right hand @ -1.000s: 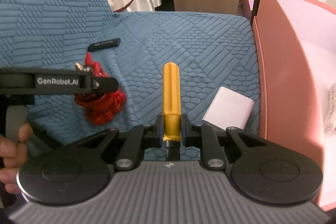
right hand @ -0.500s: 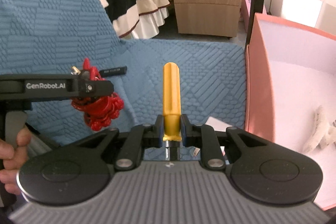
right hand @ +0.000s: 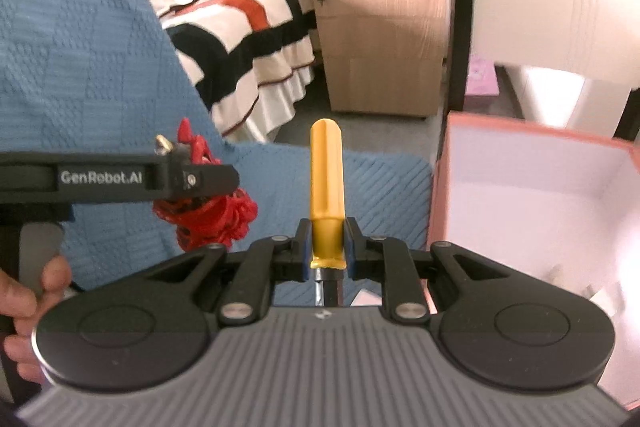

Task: Organize rigid objects
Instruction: 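Carry the screwdriver with the right tool while the left tool carries the red toy into the pink box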

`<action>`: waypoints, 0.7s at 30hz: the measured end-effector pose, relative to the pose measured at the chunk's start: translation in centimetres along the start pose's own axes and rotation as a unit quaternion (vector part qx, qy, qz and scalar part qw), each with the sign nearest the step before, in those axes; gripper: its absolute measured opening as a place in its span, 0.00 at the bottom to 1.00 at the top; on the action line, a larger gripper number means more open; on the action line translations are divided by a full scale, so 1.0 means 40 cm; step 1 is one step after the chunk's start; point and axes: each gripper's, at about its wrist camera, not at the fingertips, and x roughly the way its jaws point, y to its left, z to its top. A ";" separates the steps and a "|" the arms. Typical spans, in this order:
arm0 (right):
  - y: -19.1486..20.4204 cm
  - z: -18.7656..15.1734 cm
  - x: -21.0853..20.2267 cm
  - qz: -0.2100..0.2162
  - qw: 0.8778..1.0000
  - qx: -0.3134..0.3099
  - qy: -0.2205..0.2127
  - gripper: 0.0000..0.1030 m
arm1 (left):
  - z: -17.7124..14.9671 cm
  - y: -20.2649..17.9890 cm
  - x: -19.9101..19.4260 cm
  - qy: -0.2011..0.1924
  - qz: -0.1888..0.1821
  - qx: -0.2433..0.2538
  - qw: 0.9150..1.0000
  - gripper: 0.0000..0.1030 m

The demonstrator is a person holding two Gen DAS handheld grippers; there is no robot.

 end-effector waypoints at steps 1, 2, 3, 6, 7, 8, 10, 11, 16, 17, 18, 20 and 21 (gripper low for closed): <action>-0.007 0.011 -0.011 -0.001 1.000 0.000 -0.004 0.19 | 0.009 -0.014 -0.002 0.000 -0.002 0.005 1.000 0.62; -0.017 0.024 -0.025 -0.002 1.000 0.000 -0.009 0.19 | 0.019 -0.030 -0.004 0.000 -0.003 0.009 1.000 0.62; -0.023 0.033 -0.034 -0.004 1.000 0.001 -0.013 0.19 | 0.027 -0.044 -0.007 0.000 -0.004 0.013 1.000 0.62; -0.058 0.065 -0.068 -0.011 1.000 0.003 -0.026 0.19 | 0.053 -0.088 -0.019 -0.006 -0.013 0.018 1.000 0.62; -0.070 0.073 -0.078 -0.015 0.999 0.004 -0.029 0.19 | 0.061 -0.105 -0.021 -0.008 -0.016 0.017 1.000 0.62; -0.082 0.078 -0.087 -0.019 0.999 0.005 -0.033 0.19 | 0.069 -0.123 -0.024 -0.010 -0.020 0.021 1.000 0.62; -0.105 0.088 -0.108 -0.026 0.999 0.005 -0.040 0.19 | 0.081 -0.159 -0.024 -0.012 -0.026 0.027 0.999 0.62; -0.118 0.092 -0.119 -0.031 0.999 0.004 -0.044 0.19 | 0.085 -0.180 -0.025 -0.013 -0.030 0.031 0.999 0.62; -0.173 0.098 -0.170 -0.057 0.996 -0.011 -0.066 0.19 | 0.096 -0.258 -0.013 -0.012 -0.052 0.021 0.998 0.62; -0.186 0.096 -0.177 -0.065 0.996 -0.014 -0.067 0.19 | 0.095 -0.277 -0.007 -0.012 -0.053 0.025 0.998 0.62; -0.203 0.092 -0.183 -0.066 0.995 -0.012 -0.067 0.19 | 0.094 -0.295 -0.002 -0.011 -0.052 0.030 0.998 0.62; -0.237 0.083 -0.190 -0.070 0.995 -0.003 -0.066 0.19 | 0.088 -0.330 0.012 -0.009 -0.053 0.039 0.998 0.62; -0.251 0.077 -0.191 -0.075 0.995 -0.001 -0.065 0.19 | 0.083 -0.347 0.019 -0.006 -0.056 0.043 0.998 0.62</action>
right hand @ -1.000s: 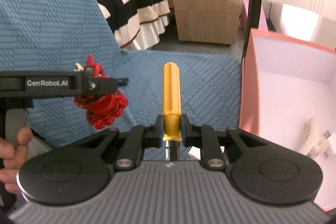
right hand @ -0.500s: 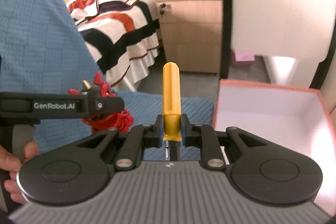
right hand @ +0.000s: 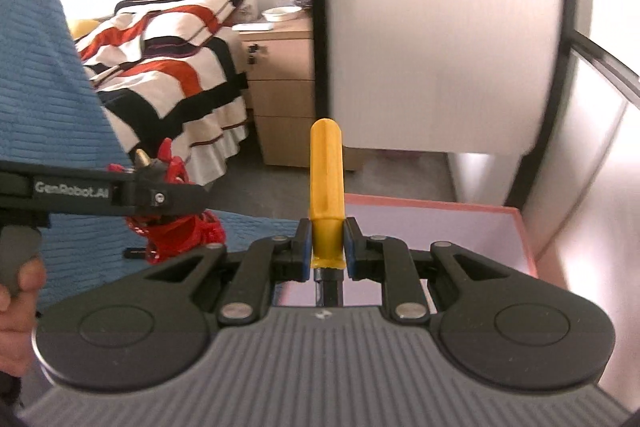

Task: Organize rigid objects
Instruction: 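Carry the screwdriver with the right tool while the left tool carries the red toy into the pink box, then open both tools to drop the screwdriver and red toy into the pink box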

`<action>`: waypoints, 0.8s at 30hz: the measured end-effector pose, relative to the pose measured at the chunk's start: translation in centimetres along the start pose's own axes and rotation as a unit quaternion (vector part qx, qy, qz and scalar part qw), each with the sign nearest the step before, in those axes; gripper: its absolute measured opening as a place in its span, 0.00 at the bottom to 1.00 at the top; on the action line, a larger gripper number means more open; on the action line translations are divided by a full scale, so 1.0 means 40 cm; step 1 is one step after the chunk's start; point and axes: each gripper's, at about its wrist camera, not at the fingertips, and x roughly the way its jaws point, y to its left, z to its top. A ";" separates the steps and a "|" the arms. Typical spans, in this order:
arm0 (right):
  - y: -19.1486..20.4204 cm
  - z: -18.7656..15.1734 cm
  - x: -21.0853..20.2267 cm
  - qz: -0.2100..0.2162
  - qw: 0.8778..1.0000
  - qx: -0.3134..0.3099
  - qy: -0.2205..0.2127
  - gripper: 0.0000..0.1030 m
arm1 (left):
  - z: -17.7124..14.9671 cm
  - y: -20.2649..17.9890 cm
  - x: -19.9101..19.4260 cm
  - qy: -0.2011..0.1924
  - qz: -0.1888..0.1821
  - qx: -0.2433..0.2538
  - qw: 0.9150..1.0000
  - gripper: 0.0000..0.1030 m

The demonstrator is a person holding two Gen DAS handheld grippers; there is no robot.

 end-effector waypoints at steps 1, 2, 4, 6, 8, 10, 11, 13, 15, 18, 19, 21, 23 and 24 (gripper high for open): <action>-0.012 -0.007 0.000 -0.005 1.000 0.001 0.000 0.19 | -0.005 -0.017 0.015 0.004 -0.003 0.005 1.000 0.62; -0.030 -0.015 0.002 -0.010 1.000 0.006 0.001 0.19 | -0.011 -0.033 0.029 0.008 -0.005 0.010 1.000 0.62; -0.065 -0.035 0.006 -0.014 1.000 0.018 0.005 0.19 | -0.026 -0.066 0.057 0.016 -0.007 0.016 1.000 0.62; -0.098 -0.058 0.014 -0.020 0.999 0.028 0.010 0.19 | -0.044 -0.088 0.087 0.020 -0.007 0.018 1.000 0.62; -0.126 -0.087 0.024 -0.034 0.999 0.029 0.016 0.19 | -0.067 -0.112 0.122 0.029 -0.012 0.015 0.999 0.62; -0.150 -0.111 0.032 -0.042 0.998 0.032 0.022 0.19 | -0.090 -0.132 0.164 0.040 -0.012 0.017 0.999 0.62; -0.166 -0.126 0.040 -0.046 0.998 0.036 0.027 0.19 | -0.099 -0.139 0.185 0.045 -0.011 0.018 0.999 0.62; -0.194 -0.152 0.055 -0.054 0.997 0.043 0.036 0.19 | -0.123 -0.155 0.229 0.061 -0.012 0.017 0.998 0.62; -0.211 -0.175 0.073 -0.063 0.996 0.044 0.045 0.19 | -0.146 -0.159 0.266 0.077 -0.014 0.014 0.997 0.62; -0.238 -0.218 0.105 -0.066 0.994 0.055 0.060 0.19 | -0.183 -0.172 0.320 0.095 -0.012 0.015 0.995 0.62; -0.244 -0.228 0.118 -0.067 0.994 0.059 0.066 0.19 | -0.193 -0.174 0.334 0.098 -0.008 0.018 0.995 0.62; -0.253 -0.255 0.143 -0.072 0.992 0.066 0.081 0.19 | -0.210 -0.173 0.360 0.105 0.001 0.018 0.994 0.62; -0.260 -0.282 0.169 -0.071 0.990 0.071 0.095 0.19 | -0.223 -0.165 0.381 0.115 0.001 0.011 0.993 0.62; -0.260 -0.291 0.180 -0.070 0.990 0.072 0.100 0.19 | -0.228 -0.166 0.393 0.120 0.000 0.010 0.993 0.62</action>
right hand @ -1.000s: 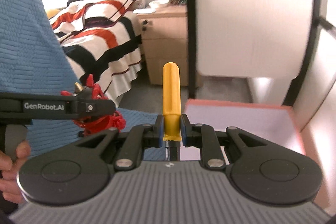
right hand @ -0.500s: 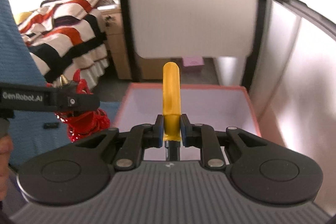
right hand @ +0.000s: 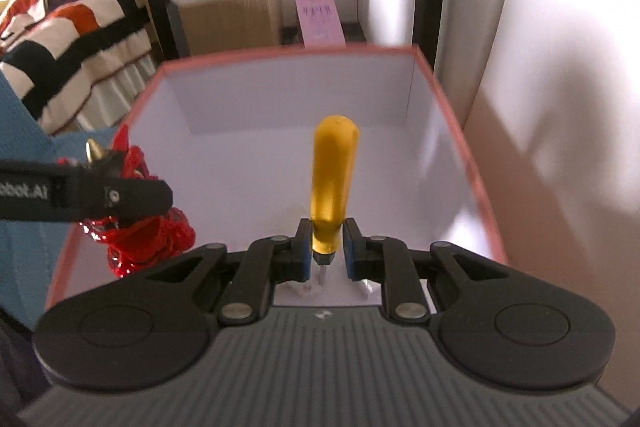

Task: Organize rigid objects
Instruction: 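Open both tools to drop the screwdriver and red toy into the pink box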

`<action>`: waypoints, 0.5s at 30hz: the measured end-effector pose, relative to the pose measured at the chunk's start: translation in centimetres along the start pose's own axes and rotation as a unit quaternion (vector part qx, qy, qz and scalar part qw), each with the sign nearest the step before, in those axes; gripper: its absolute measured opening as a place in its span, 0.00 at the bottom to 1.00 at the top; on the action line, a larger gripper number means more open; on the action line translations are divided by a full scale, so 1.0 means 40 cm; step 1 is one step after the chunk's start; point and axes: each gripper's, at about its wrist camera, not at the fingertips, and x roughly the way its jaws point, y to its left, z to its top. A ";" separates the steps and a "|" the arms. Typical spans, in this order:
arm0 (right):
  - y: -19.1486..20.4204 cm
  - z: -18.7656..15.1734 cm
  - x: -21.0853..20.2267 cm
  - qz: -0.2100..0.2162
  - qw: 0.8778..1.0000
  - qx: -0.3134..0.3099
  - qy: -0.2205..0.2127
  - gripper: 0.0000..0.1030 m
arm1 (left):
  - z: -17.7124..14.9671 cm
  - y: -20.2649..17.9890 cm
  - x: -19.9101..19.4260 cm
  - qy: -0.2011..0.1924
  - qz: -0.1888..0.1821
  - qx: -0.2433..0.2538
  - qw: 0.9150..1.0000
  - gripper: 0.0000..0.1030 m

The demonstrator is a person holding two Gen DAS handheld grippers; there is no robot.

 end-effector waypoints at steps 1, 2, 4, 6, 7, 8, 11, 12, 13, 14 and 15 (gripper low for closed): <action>-0.001 -0.008 0.012 0.000 1.000 0.002 0.006 0.19 | -0.005 0.002 0.008 0.004 0.001 0.001 1.000 0.62; -0.002 -0.016 0.025 0.001 1.000 0.005 0.012 0.19 | -0.009 0.002 0.017 0.007 0.003 0.002 1.000 0.62; -0.006 -0.021 0.041 0.003 1.000 0.008 0.018 0.18 | -0.013 0.004 0.029 0.012 0.006 0.002 1.000 0.62; -0.002 -0.022 0.050 0.002 1.000 0.013 0.021 0.18 | -0.015 0.010 0.035 0.011 0.006 0.001 1.000 0.62; -0.001 -0.020 0.051 0.001 1.000 0.015 0.019 0.18 | -0.015 0.011 0.035 0.009 0.007 0.001 1.000 0.63; -0.002 -0.017 0.048 0.002 1.000 0.019 0.017 0.18 | -0.014 0.012 0.034 0.010 0.009 0.001 1.000 0.63; -0.008 -0.004 0.027 -0.001 1.000 0.025 0.007 0.19 | -0.008 0.013 0.015 0.005 0.009 -0.002 1.000 0.63; -0.016 -0.005 0.015 -0.002 1.000 0.025 0.002 0.20 | -0.007 0.014 0.006 0.002 0.007 -0.003 1.000 0.63; -0.018 -0.001 0.001 -0.001 1.000 0.024 -0.006 0.20 | -0.010 0.015 -0.010 -0.002 0.004 -0.004 1.000 0.63; -0.014 0.006 -0.017 0.001 1.000 0.022 -0.015 0.20 | -0.005 0.016 -0.025 -0.005 0.001 -0.004 1.000 0.63; -0.010 0.013 -0.032 0.002 1.000 0.022 -0.023 0.20 | -0.002 0.015 -0.038 -0.010 0.000 -0.001 1.000 0.63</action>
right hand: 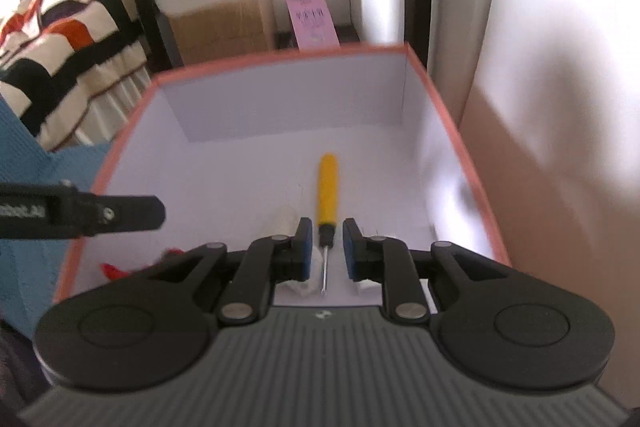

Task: Organize rigid objects
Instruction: 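Open both tools to drop the screwdriver and red toy into the pink box, then move both open tools back over the chair seat toward the charger and USB stick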

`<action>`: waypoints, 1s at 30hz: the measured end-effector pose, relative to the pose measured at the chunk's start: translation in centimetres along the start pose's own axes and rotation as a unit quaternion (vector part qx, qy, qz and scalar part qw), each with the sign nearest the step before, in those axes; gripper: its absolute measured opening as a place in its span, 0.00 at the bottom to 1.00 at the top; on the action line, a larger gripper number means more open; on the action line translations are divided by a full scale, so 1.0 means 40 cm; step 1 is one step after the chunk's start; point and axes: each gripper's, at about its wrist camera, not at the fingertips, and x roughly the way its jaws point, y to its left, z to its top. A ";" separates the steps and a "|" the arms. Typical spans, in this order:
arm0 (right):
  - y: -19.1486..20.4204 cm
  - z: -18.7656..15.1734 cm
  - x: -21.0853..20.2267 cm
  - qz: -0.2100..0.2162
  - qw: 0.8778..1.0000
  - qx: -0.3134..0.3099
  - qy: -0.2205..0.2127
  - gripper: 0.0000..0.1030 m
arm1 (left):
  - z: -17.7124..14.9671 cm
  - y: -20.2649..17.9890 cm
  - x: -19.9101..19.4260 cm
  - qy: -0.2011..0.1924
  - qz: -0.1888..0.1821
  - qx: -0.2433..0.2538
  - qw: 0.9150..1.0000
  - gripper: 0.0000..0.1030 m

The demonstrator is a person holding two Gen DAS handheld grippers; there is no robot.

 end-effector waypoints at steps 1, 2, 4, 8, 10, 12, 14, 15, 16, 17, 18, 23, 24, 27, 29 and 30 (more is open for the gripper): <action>0.001 0.008 -0.015 0.002 1.000 0.001 -0.007 0.20 | 0.003 -0.003 -0.014 -0.007 0.001 0.004 1.000 0.63; 0.006 0.016 -0.034 0.004 1.000 0.002 -0.016 0.20 | 0.006 -0.007 -0.029 -0.013 0.001 0.008 1.000 0.63; 0.021 0.030 -0.073 0.009 0.999 -0.001 -0.034 0.20 | 0.009 -0.012 -0.070 -0.031 0.001 0.018 0.999 0.63; 0.059 0.051 -0.148 0.025 0.997 0.001 -0.068 0.20 | 0.006 -0.010 -0.170 -0.065 0.004 0.037 0.997 0.63; 0.079 0.057 -0.181 0.033 0.996 0.001 -0.082 0.20 | -0.001 -0.006 -0.224 -0.083 0.004 0.048 0.995 0.63; 0.101 0.056 -0.213 0.044 0.995 -0.004 -0.092 0.20 | -0.008 0.001 -0.277 -0.101 0.009 0.060 0.993 0.63; 0.131 0.052 -0.243 0.050 0.993 -0.016 -0.101 0.20 | -0.022 0.013 -0.323 -0.115 0.013 0.067 0.991 0.63; 0.145 0.048 -0.259 0.051 0.993 -0.022 -0.107 0.20 | -0.027 0.020 -0.345 -0.120 0.013 0.066 0.990 0.63; 0.160 0.045 -0.274 0.054 0.992 -0.026 -0.112 0.20 | -0.033 0.029 -0.363 -0.126 0.012 0.062 0.990 0.63; 0.170 0.043 -0.285 0.057 0.991 -0.027 -0.116 0.20 | -0.039 0.042 -0.381 -0.132 0.012 0.056 0.990 0.63; 0.186 0.042 -0.292 0.061 0.991 -0.028 -0.118 0.20 | -0.044 0.055 -0.398 -0.137 0.011 0.049 0.989 0.63; 0.236 0.008 -0.333 0.079 0.990 -0.023 -0.119 0.20 | -0.080 0.118 -0.489 -0.156 0.006 0.038 0.987 0.63; 0.244 -0.002 -0.338 0.084 0.989 -0.020 -0.117 0.20 | -0.087 0.126 -0.506 -0.159 0.007 0.038 0.986 0.63; 0.271 -0.031 -0.353 0.089 0.990 -0.014 -0.108 0.20 | -0.115 0.158 -0.559 -0.172 0.008 0.036 0.984 0.63; 0.292 -0.050 -0.362 0.087 0.990 -0.021 -0.106 0.20 | -0.133 0.179 -0.583 -0.178 0.012 0.033 0.983 0.63; 0.304 -0.061 -0.369 0.085 0.990 -0.024 -0.107 0.20 | -0.142 0.186 -0.591 -0.180 0.013 0.032 0.983 0.63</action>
